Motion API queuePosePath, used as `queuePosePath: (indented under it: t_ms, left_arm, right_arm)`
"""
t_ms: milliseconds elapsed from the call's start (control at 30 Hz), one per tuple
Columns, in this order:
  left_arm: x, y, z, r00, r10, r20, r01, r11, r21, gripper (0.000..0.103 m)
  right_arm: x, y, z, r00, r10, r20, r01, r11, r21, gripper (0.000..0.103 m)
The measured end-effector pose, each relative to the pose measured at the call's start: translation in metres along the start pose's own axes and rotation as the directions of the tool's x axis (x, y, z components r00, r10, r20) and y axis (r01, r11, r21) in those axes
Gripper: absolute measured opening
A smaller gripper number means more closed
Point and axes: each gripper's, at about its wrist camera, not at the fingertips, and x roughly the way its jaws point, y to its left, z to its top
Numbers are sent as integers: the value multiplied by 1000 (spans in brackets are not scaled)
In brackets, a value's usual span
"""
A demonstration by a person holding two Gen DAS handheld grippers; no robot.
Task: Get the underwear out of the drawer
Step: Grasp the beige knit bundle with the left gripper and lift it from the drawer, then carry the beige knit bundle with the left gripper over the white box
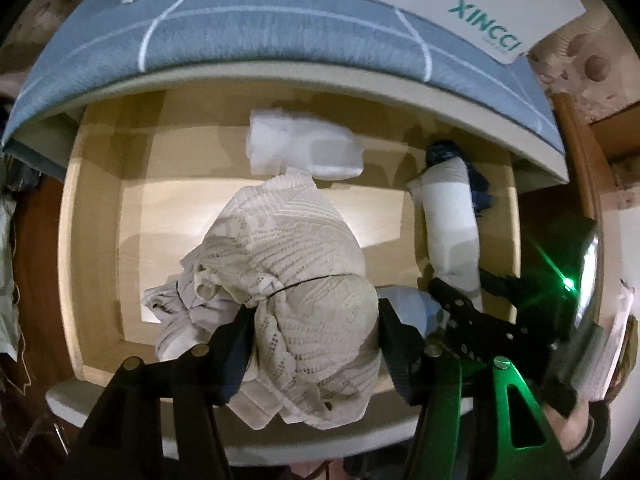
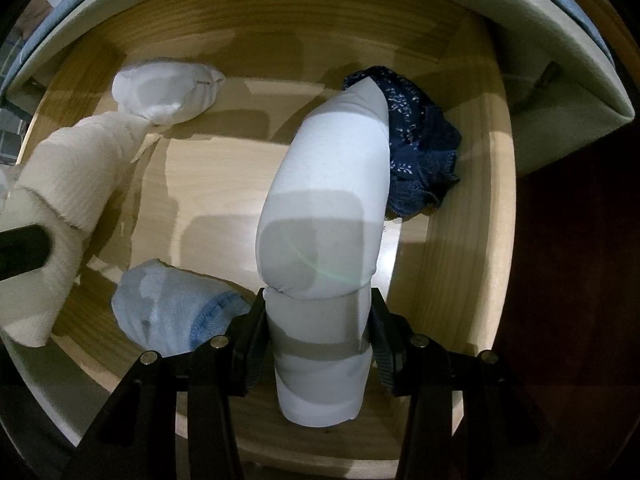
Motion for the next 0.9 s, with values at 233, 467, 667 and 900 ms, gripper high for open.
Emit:
queuePosePath:
  t_ms: [233,467,667,900]
  left_arm:
    - [-31,-7,0,999,-10,33,8,998,69,59]
    - [-65,-5,3,995,-8,98,-2,995,95,59]
    - [-98,-5,5,985,22,173,-46,990,133,59]
    - [-124,-7,3,979,3,205,-40,983,179,59]
  right_arm:
    - [-3,2,-2,1000,-1,3,1,1000,0,43]
    - [-3,0,-3,1000,0,5,0,1000,3,43]
    - [-1,-2,-3,1000,0,5,0,1000,3,43]
    - [-3,-4,-5,1000,-1,7,0,1000,7,43]
